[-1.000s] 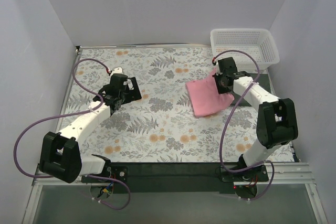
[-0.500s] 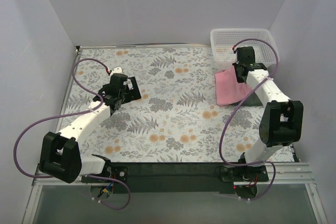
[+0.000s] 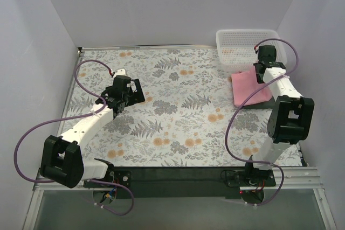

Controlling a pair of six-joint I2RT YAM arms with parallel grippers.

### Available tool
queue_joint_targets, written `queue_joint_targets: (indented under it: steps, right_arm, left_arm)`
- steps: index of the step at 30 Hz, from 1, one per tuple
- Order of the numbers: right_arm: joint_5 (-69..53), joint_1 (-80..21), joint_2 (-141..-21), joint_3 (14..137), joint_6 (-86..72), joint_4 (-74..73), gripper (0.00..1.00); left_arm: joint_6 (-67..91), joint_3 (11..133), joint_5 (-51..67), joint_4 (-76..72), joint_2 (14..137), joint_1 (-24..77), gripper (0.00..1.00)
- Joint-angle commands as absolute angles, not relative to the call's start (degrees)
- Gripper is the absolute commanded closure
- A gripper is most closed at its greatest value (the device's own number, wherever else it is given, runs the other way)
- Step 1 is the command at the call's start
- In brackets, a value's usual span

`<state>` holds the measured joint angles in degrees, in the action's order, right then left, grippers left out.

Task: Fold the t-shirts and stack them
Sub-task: Neatly place the folded tshirt to the corner

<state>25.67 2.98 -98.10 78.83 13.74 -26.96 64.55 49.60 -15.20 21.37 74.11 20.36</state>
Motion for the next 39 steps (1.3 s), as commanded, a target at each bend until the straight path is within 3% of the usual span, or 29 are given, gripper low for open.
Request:
queue_joint_targets:
  steps: [1, 6, 14, 18, 20, 22, 27, 35, 39]
  right_arm:
    - [28.03, 3.6, -101.68, 81.04, 14.06, -25.05, 0.99]
    - [30.4, 4.04, -105.72, 80.24, 13.89, -21.98, 0.98]
    - [39.27, 4.39, -109.07, 79.72, 14.41, -17.84, 0.81]
    - [46.14, 4.57, -109.34, 80.16, 12.49, -17.49, 0.6]
    - [48.33, 4.75, -109.07, 80.07, 11.43, -17.49, 0.42]
    - [49.56, 4.66, -108.55, 79.63, 10.73, -17.58, 0.33]
    - [49.57, 5.27, -104.78, 79.45, 4.94, -22.39, 0.27]
    - [26.65, 6.33, -95.38, 77.79, -6.93, -29.09, 0.31]
    - [18.99, 6.42, -83.19, 75.94, -10.19, -29.53, 0.29]
  left_arm:
    - [63.81, 50.01, -16.0, 20.66, 71.98, 20.39, 0.02]
    - [63.72, 49.92, -15.91, 20.57, 71.98, 20.39, 0.02]
    - [63.72, 49.75, -15.56, 20.39, 72.6, 20.39, 0.02]
    - [63.63, 49.66, -15.47, 20.3, 72.69, 20.39, 0.02]
    - [63.55, 49.57, -15.29, 20.21, 72.69, 20.39, 0.02]
    - [63.63, 49.66, -15.12, 20.13, 72.69, 20.39, 0.02]
    - [63.63, 49.48, -15.12, 20.04, 72.25, 20.39, 0.02]
    - [63.81, 48.43, -15.29, 18.46, 69.09, 20.3, 0.02]
    - [64.68, 47.99, -17.4, 17.75, 64.61, 20.39, 0.02]
